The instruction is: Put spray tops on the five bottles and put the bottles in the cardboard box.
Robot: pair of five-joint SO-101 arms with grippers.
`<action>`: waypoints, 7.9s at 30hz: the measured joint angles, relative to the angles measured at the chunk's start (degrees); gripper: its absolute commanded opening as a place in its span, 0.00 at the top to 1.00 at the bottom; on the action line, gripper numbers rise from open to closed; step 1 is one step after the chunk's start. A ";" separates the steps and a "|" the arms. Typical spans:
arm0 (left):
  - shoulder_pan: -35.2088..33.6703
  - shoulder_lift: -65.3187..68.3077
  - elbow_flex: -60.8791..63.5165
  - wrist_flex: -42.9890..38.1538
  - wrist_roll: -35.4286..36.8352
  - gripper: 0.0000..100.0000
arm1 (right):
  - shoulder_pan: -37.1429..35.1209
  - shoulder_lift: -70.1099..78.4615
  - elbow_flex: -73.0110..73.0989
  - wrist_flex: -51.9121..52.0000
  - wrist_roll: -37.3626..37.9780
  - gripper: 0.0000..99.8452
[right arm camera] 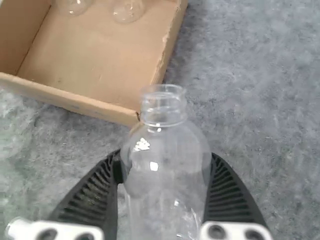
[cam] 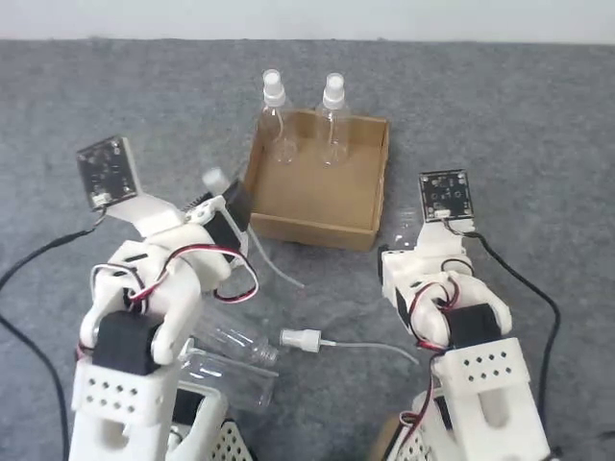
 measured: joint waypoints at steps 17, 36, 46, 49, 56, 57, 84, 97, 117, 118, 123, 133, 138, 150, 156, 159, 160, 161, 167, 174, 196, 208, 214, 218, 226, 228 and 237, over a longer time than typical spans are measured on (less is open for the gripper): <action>0.00 0.00 0.00 -0.44 0.00 0.99 | -2.64 -25.49 12.92 -1.67 2.90 0.90; -7.21 0.00 -8.79 -0.44 0.09 0.99 | -5.19 -27.34 17.93 -5.89 4.57 0.90; -7.12 0.00 -10.73 -0.44 0.00 0.99 | -5.63 -27.34 19.25 -7.91 7.03 0.90; -7.03 0.00 -11.16 -0.44 0.00 0.99 | -5.63 -27.34 19.25 -7.91 7.03 0.90; -7.03 -0.09 -13.80 -0.53 0.00 0.99 | -5.63 -27.34 19.25 -7.91 7.03 0.90; -7.03 -0.09 -13.80 -1.32 0.00 0.99 | -5.63 -27.34 19.25 -7.91 7.03 0.90; 2.11 -0.09 -6.42 -16.62 0.00 0.99 | -14.15 -43.16 26.11 -4.04 16.00 0.90; 9.14 -0.09 -6.42 -16.70 0.09 0.99 | -14.24 -43.25 27.78 -5.27 16.62 0.90; 12.04 0.00 -0.18 -16.70 0.09 0.99 | -14.33 -43.25 27.78 -5.27 16.62 0.90; 13.10 0.00 0.35 -16.70 0.09 0.99 | -14.33 -43.25 27.78 -5.27 16.62 0.90; 17.05 0.00 2.73 -16.70 -0.18 0.99 | -14.33 -43.25 27.78 -5.27 16.62 0.90; 17.58 0.00 5.27 -16.70 0.09 0.99 | -14.33 -43.25 27.78 -5.27 16.70 0.90; 17.49 0.00 6.15 -16.70 2.46 0.99 | -14.42 -43.25 27.78 -5.27 16.70 0.90; 17.76 -0.09 8.70 -16.70 4.13 0.99 | -14.42 -43.25 27.78 -9.76 16.79 0.90; 17.76 -0.09 8.70 -16.79 4.22 0.99 | -14.68 -43.25 27.78 -10.37 16.79 0.90; 17.76 -0.09 8.70 -16.79 4.22 0.99 | -15.91 -43.25 27.78 -10.46 16.79 0.90; 17.76 -0.09 8.70 -16.79 4.22 0.99 | -16.26 -43.25 27.78 -10.46 16.79 0.90; 17.76 -0.09 9.05 -16.79 4.22 0.99 | -16.53 -43.25 27.78 -10.46 16.79 0.90; 20.40 0.00 11.08 -16.79 4.22 0.99 | -16.97 -43.25 27.78 -10.46 16.79 0.90; 21.45 0.00 11.60 -16.79 3.16 0.99 | -17.05 -43.25 27.78 -10.46 16.79 0.90; 24.26 -0.09 16.62 -21.19 0.79 0.92 | -16.97 -43.25 27.78 -10.46 16.79 0.90; 28.57 -0.79 18.73 -21.63 -8.44 0.92 | -16.79 -43.16 27.87 -10.46 16.70 0.90; 29.19 -0.88 18.73 -21.63 -9.14 0.89 | -16.79 -43.16 27.87 -10.37 16.70 0.90; 29.19 -0.88 17.58 -18.46 -9.14 0.79 | -16.79 -43.16 27.87 -10.37 16.70 0.90; 24.44 0.00 11.43 -6.24 -9.05 0.76 | -17.05 -43.25 27.87 -10.46 16.70 0.90; 24.00 0.00 9.76 -4.48 -8.88 0.76 | -17.05 -43.25 27.87 -10.46 16.70 0.90; 23.91 0.00 3.78 3.78 -9.14 0.76 | -17.05 -43.25 27.87 -10.46 16.70 0.90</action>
